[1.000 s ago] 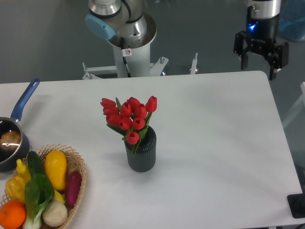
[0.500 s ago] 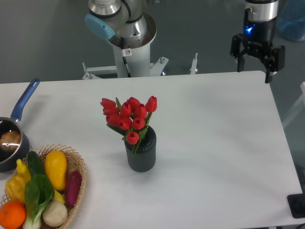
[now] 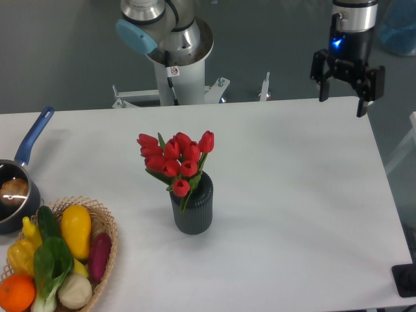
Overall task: Pick up the flowers from the vase
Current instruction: 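Move the open gripper from its start pose toward the red tulips, then lower the open gripper to the tulip stems above the vase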
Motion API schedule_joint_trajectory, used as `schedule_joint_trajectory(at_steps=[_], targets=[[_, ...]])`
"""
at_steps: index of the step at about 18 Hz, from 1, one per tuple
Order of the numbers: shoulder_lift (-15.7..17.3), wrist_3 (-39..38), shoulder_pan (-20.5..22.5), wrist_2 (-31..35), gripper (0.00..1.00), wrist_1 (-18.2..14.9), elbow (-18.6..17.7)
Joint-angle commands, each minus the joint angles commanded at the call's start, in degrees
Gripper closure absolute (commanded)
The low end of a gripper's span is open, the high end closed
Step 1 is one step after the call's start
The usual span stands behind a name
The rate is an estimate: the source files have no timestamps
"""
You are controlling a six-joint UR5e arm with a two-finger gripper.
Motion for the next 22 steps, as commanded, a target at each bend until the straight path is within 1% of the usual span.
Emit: schedule_joint_trajectory(at_steps=[5, 7, 10, 15, 16, 19, 22], targets=[[-0.26, -0.09, -0.17, 0.00, 0.00, -0.09, 0.09], [-0.70, -1.13, -0.26, -1.05, 0.00, -0.17, 0.00], [-1.32, -5.09, -0.26, -6.75, 0.00, -0.18, -0.79], [-1.32, -5.18, -0.53, -8.43, 0.00, -0.17, -2.37], [-1.41, -5.27, -0.53, -10.53, 0.00, -0.26, -2.55], [-2.37, -7.99, -0.61, -18.43, 0.00, -0.26, -4.65], [-3.51, -8.09, -0.79, -20.03, 0.00, -0.26, -4.66]])
